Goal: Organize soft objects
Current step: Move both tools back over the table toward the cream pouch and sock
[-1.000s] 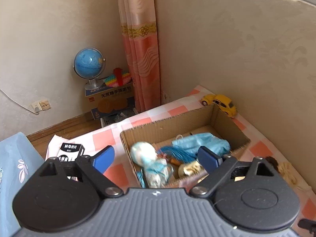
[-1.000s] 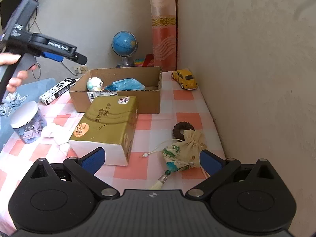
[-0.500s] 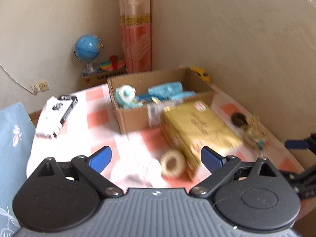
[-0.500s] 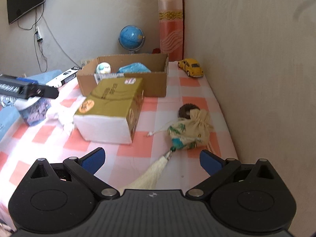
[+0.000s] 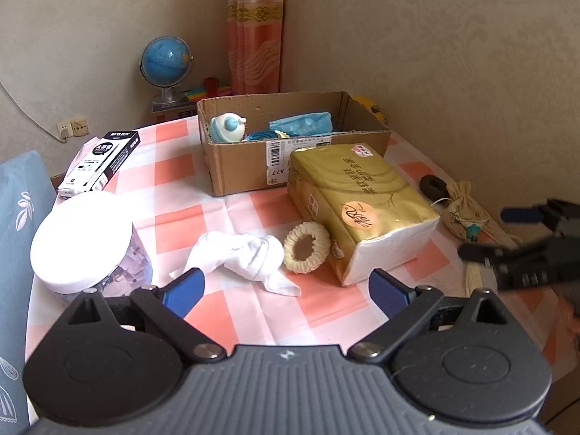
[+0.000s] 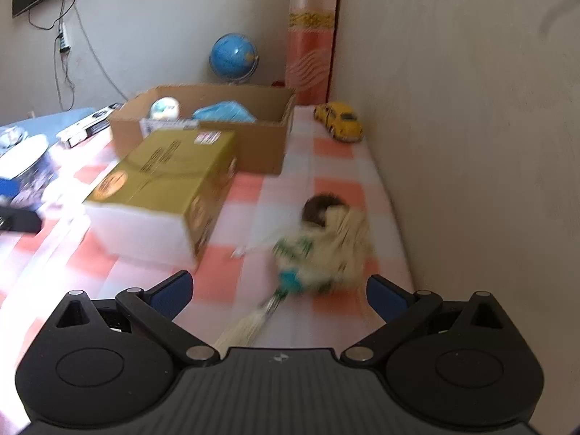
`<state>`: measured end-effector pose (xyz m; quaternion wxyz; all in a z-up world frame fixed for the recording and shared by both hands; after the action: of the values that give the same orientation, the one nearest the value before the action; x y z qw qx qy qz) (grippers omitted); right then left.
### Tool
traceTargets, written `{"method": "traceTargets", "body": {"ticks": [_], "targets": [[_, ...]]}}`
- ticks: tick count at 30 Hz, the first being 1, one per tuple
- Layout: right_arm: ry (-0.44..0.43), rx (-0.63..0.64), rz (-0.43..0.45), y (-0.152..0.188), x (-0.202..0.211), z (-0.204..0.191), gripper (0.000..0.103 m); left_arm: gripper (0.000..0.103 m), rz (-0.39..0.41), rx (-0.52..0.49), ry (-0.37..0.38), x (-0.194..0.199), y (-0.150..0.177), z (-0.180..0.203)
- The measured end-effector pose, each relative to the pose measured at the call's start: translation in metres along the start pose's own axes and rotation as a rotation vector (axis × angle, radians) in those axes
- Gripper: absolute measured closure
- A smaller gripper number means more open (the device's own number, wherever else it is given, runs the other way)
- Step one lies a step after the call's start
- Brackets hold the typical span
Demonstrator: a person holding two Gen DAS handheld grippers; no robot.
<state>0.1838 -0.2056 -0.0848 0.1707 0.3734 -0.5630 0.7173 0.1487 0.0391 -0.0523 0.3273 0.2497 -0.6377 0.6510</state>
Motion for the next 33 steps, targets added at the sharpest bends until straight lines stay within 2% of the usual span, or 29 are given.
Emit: {"method": "traceTargets", "body": {"ticks": [4, 9, 15, 18, 21, 26, 31, 33], "targets": [[-0.001, 0.017, 0.01, -0.013, -0.014, 0.004, 0.0, 0.006, 0.0, 0.015, -0.002, -0.001, -0.002, -0.004], [-0.055, 0.062, -0.044, -0.007, -0.026, -0.008, 0.0, 0.006, -0.007, 0.033, -0.005, -0.003, 0.0, -0.01], [-0.126, 0.068, -0.087, 0.013, -0.011, -0.027, 0.0, 0.006, -0.011, 0.041, -0.002, -0.004, 0.003, -0.013], [-0.165, 0.072, -0.079, 0.017, 0.003, -0.034, 0.0, 0.006, -0.009, 0.033, 0.004, -0.003, 0.003, -0.01], [-0.125, 0.088, -0.018, 0.011, 0.019, -0.032, 0.0, 0.006, -0.008, 0.029, 0.01, -0.002, 0.004, -0.009], [0.023, 0.128, 0.063, -0.011, 0.016, -0.014, 0.0, 0.006, -0.008, 0.03, 0.018, -0.001, 0.006, -0.006], [0.073, 0.178, 0.059, -0.022, -0.008, -0.004, 0.001, 0.006, -0.015, 0.034, 0.017, -0.001, 0.009, -0.007], [0.072, 0.176, 0.056, -0.026, -0.014, 0.001, 0.006, 0.006, -0.02, 0.041, 0.012, -0.002, 0.009, -0.009]]}}
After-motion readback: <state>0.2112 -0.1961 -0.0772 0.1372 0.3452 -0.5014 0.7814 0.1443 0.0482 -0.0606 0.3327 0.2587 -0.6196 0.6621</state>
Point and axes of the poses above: each gripper's, at about its wrist camera, not at the fingertips, and x roughly against the way its jaws point, z to its right, y to its underside, the point moved 4 cm from there along -x, roughly the way its jaws point, and after that the axes turned 5 degrees about -z, right-handed, at the moved point
